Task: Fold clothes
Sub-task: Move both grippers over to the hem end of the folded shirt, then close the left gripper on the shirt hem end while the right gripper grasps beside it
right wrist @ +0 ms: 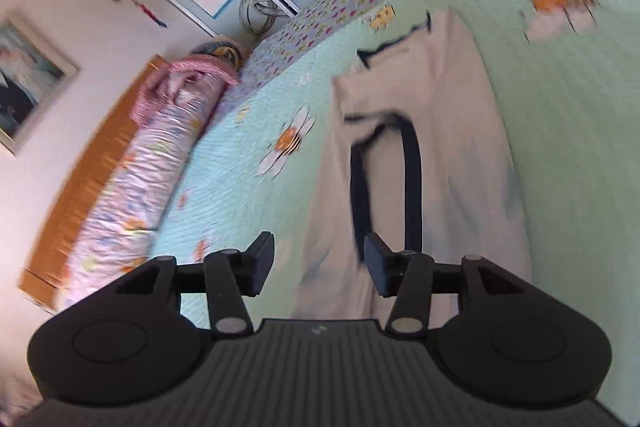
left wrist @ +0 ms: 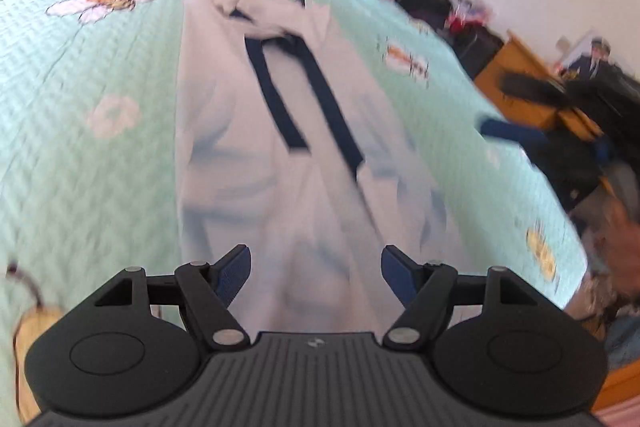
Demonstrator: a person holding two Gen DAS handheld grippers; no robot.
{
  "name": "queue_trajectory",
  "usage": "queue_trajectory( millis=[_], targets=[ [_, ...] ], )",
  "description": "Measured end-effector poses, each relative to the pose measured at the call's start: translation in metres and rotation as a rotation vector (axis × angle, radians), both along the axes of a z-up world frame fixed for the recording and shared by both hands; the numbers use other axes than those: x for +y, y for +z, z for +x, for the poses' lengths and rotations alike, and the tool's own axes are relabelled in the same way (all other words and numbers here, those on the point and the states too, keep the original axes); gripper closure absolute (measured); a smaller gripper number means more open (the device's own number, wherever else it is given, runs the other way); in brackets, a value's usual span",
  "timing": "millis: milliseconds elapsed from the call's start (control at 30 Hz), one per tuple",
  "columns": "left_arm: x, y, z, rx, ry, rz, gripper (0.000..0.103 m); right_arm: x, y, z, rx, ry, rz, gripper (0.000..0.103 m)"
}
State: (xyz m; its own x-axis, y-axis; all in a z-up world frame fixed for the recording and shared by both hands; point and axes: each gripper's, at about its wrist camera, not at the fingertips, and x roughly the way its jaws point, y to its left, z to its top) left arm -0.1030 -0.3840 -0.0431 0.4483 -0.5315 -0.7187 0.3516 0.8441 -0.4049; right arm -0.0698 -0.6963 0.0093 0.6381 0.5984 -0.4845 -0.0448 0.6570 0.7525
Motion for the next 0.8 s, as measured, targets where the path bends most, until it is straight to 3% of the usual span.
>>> queue_trajectory(
  millis=[67, 133, 200, 233, 300, 433, 600, 667, 800],
  targets=[
    [-0.001, -0.016, -0.01, 0.068, 0.021, 0.04, 0.028, -0.016, -0.015, -0.041, 0.036, -0.022, 0.065, 0.051],
    [-0.004, -0.027, -0.016, 0.038, 0.011, 0.061, 0.022, -0.017, -0.052, -0.053, 0.128, -0.019, 0.141, 0.049],
    [-0.007, -0.026, -0.02, -0.005, -0.008, 0.085, 0.02, -0.011, -0.085, -0.053, 0.256, -0.041, 0.03, 0.049],
    [-0.008, -0.025, -0.023, -0.021, -0.013, 0.096, 0.02, -0.011, -0.085, -0.055, 0.243, -0.044, 0.027, 0.054],
    [-0.001, -0.014, -0.029, -0.005, 0.023, 0.087, 0.022, -0.011, -0.084, -0.059, 0.217, -0.048, 0.022, 0.053],
    [0.031, 0.005, -0.048, 0.014, 0.077, -0.011, 0.021, -0.029, -0.066, -0.074, 0.137, -0.057, 0.099, 0.049],
    [0.076, -0.001, -0.061, 0.09, 0.197, 0.012, 0.021, -0.062, -0.063, -0.099, 0.194, -0.069, 0.031, 0.045],
    [0.088, -0.009, -0.063, 0.154, 0.244, -0.007, 0.021, -0.067, -0.077, -0.117, 0.227, -0.075, 0.043, 0.045],
    [0.097, -0.024, -0.06, 0.264, 0.223, -0.099, 0.021, -0.07, -0.098, -0.142, 0.285, -0.084, 0.062, 0.044]
  ],
)
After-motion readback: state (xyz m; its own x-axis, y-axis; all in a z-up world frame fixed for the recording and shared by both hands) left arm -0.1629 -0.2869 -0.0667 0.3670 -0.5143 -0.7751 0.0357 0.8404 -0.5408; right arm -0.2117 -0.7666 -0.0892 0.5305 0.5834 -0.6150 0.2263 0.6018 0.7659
